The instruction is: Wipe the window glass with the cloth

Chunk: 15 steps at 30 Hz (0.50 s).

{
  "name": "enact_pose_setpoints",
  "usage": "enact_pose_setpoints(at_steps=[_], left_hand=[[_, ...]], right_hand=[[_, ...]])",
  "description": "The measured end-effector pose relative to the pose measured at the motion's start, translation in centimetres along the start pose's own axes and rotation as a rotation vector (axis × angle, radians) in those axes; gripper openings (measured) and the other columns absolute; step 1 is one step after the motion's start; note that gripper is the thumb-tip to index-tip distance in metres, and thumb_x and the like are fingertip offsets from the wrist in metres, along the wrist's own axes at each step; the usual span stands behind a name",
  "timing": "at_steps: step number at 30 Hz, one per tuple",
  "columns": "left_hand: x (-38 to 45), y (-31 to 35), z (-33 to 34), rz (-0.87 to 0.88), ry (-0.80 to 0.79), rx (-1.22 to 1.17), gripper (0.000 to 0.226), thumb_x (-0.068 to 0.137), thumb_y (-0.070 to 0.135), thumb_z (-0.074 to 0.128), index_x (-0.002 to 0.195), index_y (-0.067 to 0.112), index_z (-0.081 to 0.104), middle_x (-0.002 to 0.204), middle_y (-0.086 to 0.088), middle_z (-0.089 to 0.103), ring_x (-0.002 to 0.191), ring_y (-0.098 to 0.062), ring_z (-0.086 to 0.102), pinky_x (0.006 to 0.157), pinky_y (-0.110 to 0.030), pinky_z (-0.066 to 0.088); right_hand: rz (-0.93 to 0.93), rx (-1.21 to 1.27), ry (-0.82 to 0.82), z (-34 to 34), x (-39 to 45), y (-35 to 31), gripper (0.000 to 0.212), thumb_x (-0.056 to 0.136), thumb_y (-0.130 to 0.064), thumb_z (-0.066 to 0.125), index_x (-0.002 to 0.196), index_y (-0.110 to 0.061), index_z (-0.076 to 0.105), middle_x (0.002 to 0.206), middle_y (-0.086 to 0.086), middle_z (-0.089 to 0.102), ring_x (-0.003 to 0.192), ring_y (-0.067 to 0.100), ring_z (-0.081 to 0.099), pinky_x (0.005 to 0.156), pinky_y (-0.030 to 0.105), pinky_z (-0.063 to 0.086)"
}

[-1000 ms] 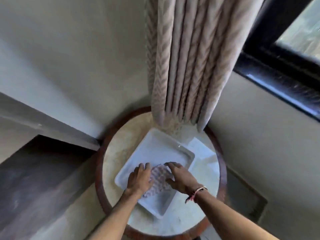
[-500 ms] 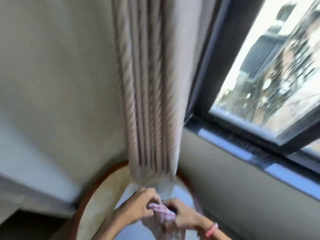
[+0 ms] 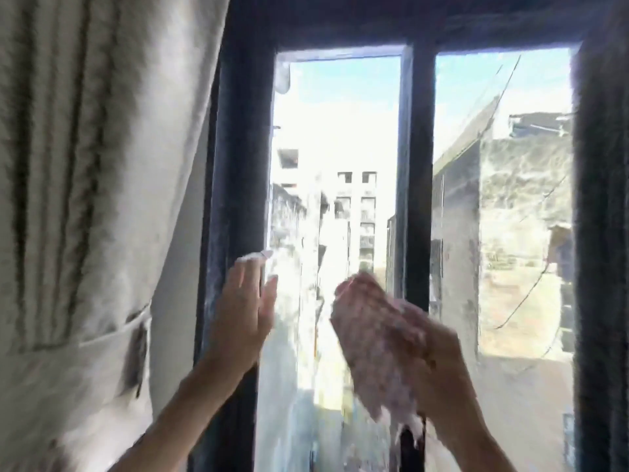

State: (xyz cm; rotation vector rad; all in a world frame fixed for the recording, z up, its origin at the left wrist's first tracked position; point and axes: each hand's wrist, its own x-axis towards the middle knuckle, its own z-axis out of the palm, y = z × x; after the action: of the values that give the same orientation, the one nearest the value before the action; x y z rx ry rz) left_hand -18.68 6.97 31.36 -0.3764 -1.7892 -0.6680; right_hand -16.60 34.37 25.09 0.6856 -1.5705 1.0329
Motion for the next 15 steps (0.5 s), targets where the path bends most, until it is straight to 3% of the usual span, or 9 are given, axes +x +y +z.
enact_pose_setpoints(at_steps=[2,3,4,6,8,10,12,14,15], left_hand=[[5.7,-0.9,1.3,0.058,0.096,0.128,0.046,0.11,0.027,0.041,0.149,0.002,0.048,0.153,-0.015,0.056,0.143,-0.023,0.053,0.123,-0.028,0.041],[7.9,-1.5,2.1,0.076,0.091,0.18,0.051,0.111,0.029,0.036,0.153,0.0,0.043,0.16,-0.018,0.049,0.15,-0.028,0.046,0.127,-0.034,0.037],[9.6,-2.3,3.1,0.094,0.063,0.226,0.057,0.111,0.034,0.031,0.157,0.0,0.037,0.166,-0.02,0.041,0.156,-0.03,0.038,0.13,-0.037,0.032],[11.8,-3.9,5.1,0.111,-0.021,0.302,0.074,0.108,0.05,0.016,0.162,0.0,0.026,0.172,-0.02,0.027,0.162,-0.03,0.026,0.133,-0.042,0.029],[12.4,-5.7,6.9,0.128,-0.052,0.379,0.086,0.104,0.059,0.002,0.163,0.0,0.022,0.174,-0.02,0.018,0.163,-0.031,0.021,0.132,-0.048,0.031],[12.5,-7.3,8.3,0.151,-0.04,0.476,0.08,0.106,0.056,0.007,0.164,0.002,0.019,0.175,-0.018,0.016,0.163,-0.032,0.019,0.13,-0.053,0.033],[12.6,-8.5,9.0,0.161,-0.024,0.528,0.074,0.107,0.052,0.013,0.165,0.006,0.018,0.175,-0.014,0.017,0.163,-0.029,0.019,0.129,-0.055,0.033],[12.7,-9.4,9.5,0.183,0.028,0.556,0.071,0.108,0.05,0.01,0.165,0.01,0.018,0.176,-0.011,0.016,0.164,-0.027,0.019,0.131,-0.057,0.028],[12.8,-9.3,9.5,0.196,0.043,0.556,0.07,0.108,0.05,0.008,0.165,0.011,0.019,0.176,-0.011,0.016,0.164,-0.027,0.019,0.132,-0.057,0.025]], right_hand=[[-0.05,-0.01,0.117,3.1,9.5,-3.9,0.051,0.11,-0.011,0.06,0.14,-0.051,0.066,0.13,-0.041,0.074,0.096,0.017,0.085,0.061,0.048,0.073],[-0.123,-0.109,0.219,4.0,13.0,-2.9,0.052,0.111,0.001,0.056,0.146,-0.036,0.066,0.144,-0.028,0.071,0.108,0.018,0.084,0.07,0.049,0.074],[-0.131,-0.221,0.313,5.4,16.1,-2.8,0.052,0.112,0.007,0.051,0.151,-0.025,0.064,0.156,-0.013,0.066,0.131,0.017,0.075,0.088,0.047,0.073],[-0.131,-0.485,0.178,7.6,19.7,-0.6,0.058,0.113,0.011,0.041,0.163,-0.018,0.047,0.174,0.002,0.044,0.165,0.015,0.038,0.131,0.042,0.048],[-0.086,-0.727,-0.071,9.6,21.0,0.9,0.063,0.117,-0.002,0.036,0.174,-0.019,0.015,0.186,0.004,0.01,0.174,0.015,0.001,0.146,0.039,0.012],[-0.129,-0.867,-0.202,11.2,20.9,2.6,0.073,0.117,-0.039,0.035,0.175,-0.018,-0.004,0.186,0.008,-0.009,0.174,0.022,-0.011,0.146,0.042,0.001],[-0.193,-0.963,-0.184,11.4,20.9,3.2,0.083,0.109,-0.065,0.026,0.174,-0.014,0.019,0.185,0.014,0.016,0.172,0.03,0.015,0.141,0.047,0.02],[-0.356,-1.012,-0.039,11.1,21.7,4.6,0.062,0.112,-0.052,0.037,0.149,-0.008,0.061,0.161,0.019,0.058,0.149,0.034,0.056,0.121,0.046,0.04],[-0.445,-1.012,0.032,10.6,22.3,5.1,0.048,0.114,-0.04,0.046,0.139,-0.006,0.068,0.153,0.02,0.066,0.141,0.035,0.063,0.119,0.047,0.044]])
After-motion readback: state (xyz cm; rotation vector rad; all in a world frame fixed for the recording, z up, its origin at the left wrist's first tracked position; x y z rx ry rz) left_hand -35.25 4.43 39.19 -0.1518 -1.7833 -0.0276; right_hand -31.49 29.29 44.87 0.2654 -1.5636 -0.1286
